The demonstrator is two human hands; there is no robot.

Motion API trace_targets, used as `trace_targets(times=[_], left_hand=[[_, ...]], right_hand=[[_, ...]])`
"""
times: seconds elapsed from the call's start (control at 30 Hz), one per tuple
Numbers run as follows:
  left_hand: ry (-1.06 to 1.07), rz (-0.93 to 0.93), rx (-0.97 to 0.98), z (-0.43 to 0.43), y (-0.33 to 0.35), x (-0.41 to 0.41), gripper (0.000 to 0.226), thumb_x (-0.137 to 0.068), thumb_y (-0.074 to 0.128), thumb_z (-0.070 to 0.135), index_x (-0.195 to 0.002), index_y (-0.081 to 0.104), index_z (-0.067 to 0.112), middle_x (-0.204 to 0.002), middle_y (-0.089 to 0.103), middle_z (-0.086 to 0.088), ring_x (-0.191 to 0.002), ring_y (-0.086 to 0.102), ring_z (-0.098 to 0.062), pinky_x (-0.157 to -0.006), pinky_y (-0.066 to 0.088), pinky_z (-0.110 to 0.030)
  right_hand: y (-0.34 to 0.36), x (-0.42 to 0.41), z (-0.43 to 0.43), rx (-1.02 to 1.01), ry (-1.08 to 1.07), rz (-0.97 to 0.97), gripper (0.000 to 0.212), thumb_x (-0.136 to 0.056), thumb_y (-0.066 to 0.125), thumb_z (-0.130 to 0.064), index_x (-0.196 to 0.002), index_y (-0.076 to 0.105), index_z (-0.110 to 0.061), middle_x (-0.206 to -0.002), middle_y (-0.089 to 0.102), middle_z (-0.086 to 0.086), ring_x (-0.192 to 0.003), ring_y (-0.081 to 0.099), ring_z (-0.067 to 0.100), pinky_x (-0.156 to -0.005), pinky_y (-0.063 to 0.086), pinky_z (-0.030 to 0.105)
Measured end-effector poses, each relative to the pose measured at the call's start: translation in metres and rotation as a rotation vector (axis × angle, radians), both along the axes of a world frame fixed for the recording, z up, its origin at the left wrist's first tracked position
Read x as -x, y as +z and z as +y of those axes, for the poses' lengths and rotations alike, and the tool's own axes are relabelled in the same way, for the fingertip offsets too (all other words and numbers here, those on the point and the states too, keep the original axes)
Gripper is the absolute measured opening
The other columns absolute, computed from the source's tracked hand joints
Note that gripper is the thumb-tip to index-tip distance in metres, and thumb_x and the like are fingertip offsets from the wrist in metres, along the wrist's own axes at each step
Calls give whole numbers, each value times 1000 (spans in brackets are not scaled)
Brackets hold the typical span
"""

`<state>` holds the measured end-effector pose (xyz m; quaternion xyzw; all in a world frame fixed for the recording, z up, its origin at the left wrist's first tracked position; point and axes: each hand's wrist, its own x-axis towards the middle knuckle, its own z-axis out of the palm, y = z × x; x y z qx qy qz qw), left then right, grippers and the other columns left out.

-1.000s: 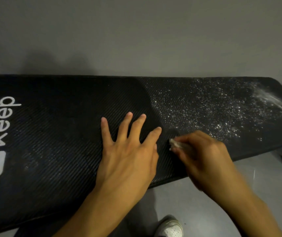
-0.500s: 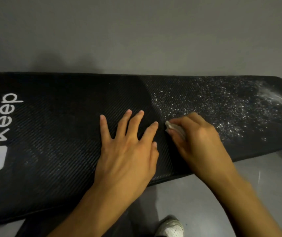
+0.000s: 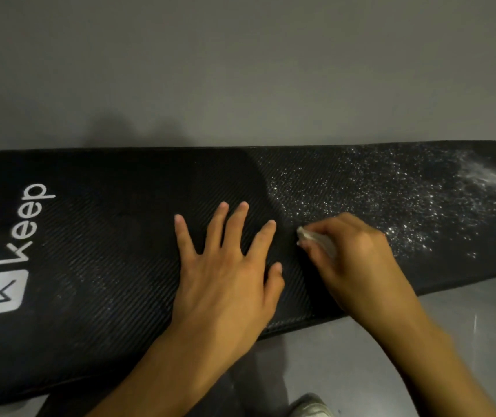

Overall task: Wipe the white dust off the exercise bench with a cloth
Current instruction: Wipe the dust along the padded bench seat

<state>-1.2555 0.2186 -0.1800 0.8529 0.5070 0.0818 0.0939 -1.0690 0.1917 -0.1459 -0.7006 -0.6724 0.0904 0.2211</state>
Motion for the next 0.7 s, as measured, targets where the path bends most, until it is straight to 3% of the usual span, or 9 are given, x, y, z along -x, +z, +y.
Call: trace_targets(times=[0.1,0.2,0.3,0.4,0.57,0.7], left_hand=[[-7,35,54,5,7,-2,68,-91,30,58,-148,50,29,-159,41,-15,-152,32,-37,-112,15,-80],[8,40,81,16,17,-3,76,-91,18,68,-160,23,36,-171,11,-8,-159,2,-31,-116,-2,-77],[17,50,85,27,18,-7,78,-95,28,73,-161,8,37,-172,-5,-6,-158,-13,-29,-117,-9,-76],[17,47,49,30,10,-8,83,-89,16,77,-161,9,36,-172,0,-9,-158,-9,-32,-115,-9,-77],[10,40,18,28,4,-6,85,-88,14,77,-162,14,35,-173,5,-10,-159,-5,-32,-115,-8,-78],[12,25,11,28,2,-8,87,-87,12,76,-162,17,34,-172,9,-10,-159,-2,-32,-115,-6,-78]], right_hand=[[-3,6,20,-23,-53,-78,23,-95,64,-30,-114,69,-18,-105,60,3,-85,65,30,-74,56,49],[-1,8,14,28,64,0,18,-94,66,-27,-111,71,-22,-102,61,-5,-88,66,20,-76,55,44],[1,-3,8,31,1,-14,18,-91,69,-28,-108,73,-21,-100,64,-3,-86,67,21,-76,56,42],[-1,0,27,-13,-66,-84,23,-94,66,-26,-113,71,-16,-104,61,4,-86,65,29,-76,55,46],[2,3,13,50,72,38,15,-92,68,-27,-107,71,-23,-99,62,-7,-88,64,15,-77,55,41],[1,4,35,13,-56,-107,21,-96,63,-29,-111,70,-17,-105,61,4,-89,65,32,-77,55,49]])
